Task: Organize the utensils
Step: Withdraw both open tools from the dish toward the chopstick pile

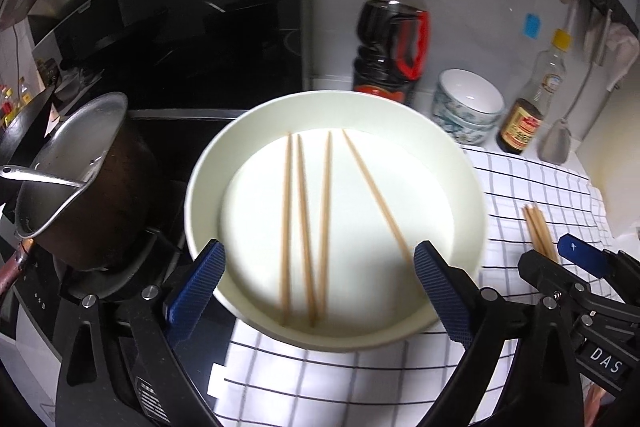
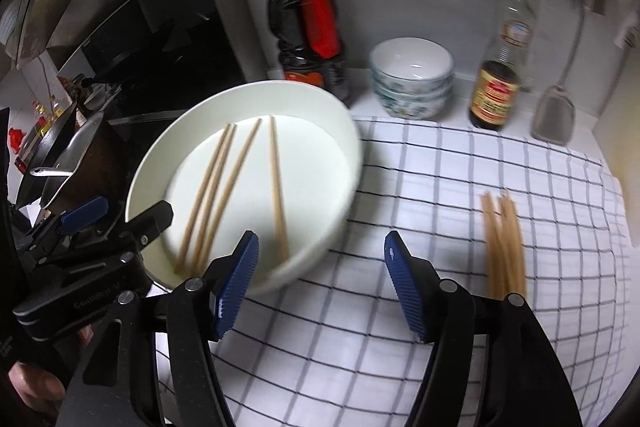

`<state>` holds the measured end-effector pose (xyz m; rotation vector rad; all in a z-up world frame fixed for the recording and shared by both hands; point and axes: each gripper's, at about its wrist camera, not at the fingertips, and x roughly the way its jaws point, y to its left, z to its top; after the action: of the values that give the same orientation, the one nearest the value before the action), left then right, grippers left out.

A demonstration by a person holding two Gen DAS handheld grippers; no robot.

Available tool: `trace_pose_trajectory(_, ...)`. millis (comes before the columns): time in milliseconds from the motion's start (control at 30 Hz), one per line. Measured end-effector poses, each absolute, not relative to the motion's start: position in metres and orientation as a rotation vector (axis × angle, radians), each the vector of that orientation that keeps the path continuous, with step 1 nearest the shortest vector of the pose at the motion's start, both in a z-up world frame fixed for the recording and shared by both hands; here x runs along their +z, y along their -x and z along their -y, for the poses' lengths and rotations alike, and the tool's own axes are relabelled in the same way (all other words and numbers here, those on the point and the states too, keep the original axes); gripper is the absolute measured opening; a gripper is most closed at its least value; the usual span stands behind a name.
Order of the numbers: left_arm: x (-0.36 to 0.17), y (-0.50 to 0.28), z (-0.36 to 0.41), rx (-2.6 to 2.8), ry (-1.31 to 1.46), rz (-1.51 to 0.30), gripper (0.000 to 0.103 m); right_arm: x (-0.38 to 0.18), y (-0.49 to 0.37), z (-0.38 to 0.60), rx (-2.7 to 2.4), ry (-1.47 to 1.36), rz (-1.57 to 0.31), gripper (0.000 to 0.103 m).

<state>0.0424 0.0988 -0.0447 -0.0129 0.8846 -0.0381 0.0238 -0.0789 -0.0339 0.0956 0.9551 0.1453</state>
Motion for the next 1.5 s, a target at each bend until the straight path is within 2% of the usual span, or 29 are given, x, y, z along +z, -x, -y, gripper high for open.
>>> trace_pose_trajectory(467,-0.044,-0.027,-0.012,-0.165,-0.029,-0.894,0.094,-0.036,0.017,0.174,-0.004,-0.163,-0.953,0.063)
trace_pose_trajectory(800,-0.053,-0.016,0.049,-0.24,-0.049,-0.919,0.093,-0.058,0.035,0.246,-0.103,-0.201,-0.973,0.063)
trace_pose_trajectory(1500,-0.128,-0.026,0.11,-0.214,-0.067,-0.99,0.094,-0.139,0.005,0.293,-0.054,-0.167,-1.032,0.063)
